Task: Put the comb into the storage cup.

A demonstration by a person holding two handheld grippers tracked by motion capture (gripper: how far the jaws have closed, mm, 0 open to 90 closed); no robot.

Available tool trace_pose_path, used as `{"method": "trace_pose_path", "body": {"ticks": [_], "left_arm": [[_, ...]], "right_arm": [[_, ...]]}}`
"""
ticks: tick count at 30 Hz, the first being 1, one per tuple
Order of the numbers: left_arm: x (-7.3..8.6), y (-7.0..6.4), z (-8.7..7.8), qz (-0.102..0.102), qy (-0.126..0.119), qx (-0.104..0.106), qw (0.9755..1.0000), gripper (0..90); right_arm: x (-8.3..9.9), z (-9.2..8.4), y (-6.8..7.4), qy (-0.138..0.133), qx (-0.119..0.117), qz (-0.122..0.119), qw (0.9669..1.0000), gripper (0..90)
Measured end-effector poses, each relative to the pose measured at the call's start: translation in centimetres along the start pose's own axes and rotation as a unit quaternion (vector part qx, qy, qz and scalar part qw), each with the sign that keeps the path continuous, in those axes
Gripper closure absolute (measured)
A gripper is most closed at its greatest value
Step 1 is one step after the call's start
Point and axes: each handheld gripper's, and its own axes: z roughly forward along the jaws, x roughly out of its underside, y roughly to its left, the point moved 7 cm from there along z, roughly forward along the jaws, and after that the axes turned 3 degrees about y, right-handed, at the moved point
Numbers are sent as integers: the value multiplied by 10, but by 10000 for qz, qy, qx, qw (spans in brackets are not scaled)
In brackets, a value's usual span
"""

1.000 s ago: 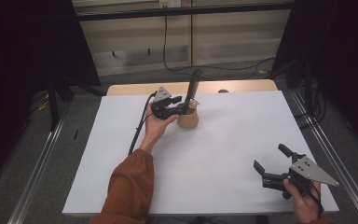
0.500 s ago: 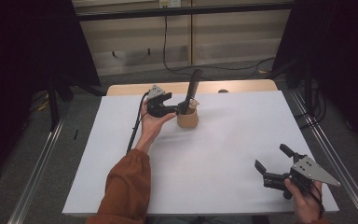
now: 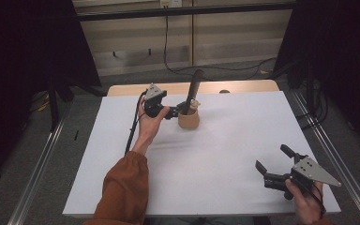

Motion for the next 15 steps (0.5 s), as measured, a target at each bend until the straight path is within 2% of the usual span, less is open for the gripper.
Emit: {"method": "trace_pose_path", "body": {"ticks": [6, 9, 11, 15], "left_arm": [[0, -4, -7, 254, -48, -204, 9995, 21], [1, -5, -12, 210, -105, -209, 9995, 29], [2, -3, -16, 74, -143, -288, 9995, 33], [5, -3, -23, -23, -188, -255, 9995, 33]], "right_arm": [[-1, 0, 1, -9, -29, -37, 10000, 0], [-1, 0, 2, 3, -18, -57, 10000, 0], [0, 0, 2, 14, -10, -64, 10000, 0], [0, 0, -1, 31, 75, -36, 10000, 0]]}}
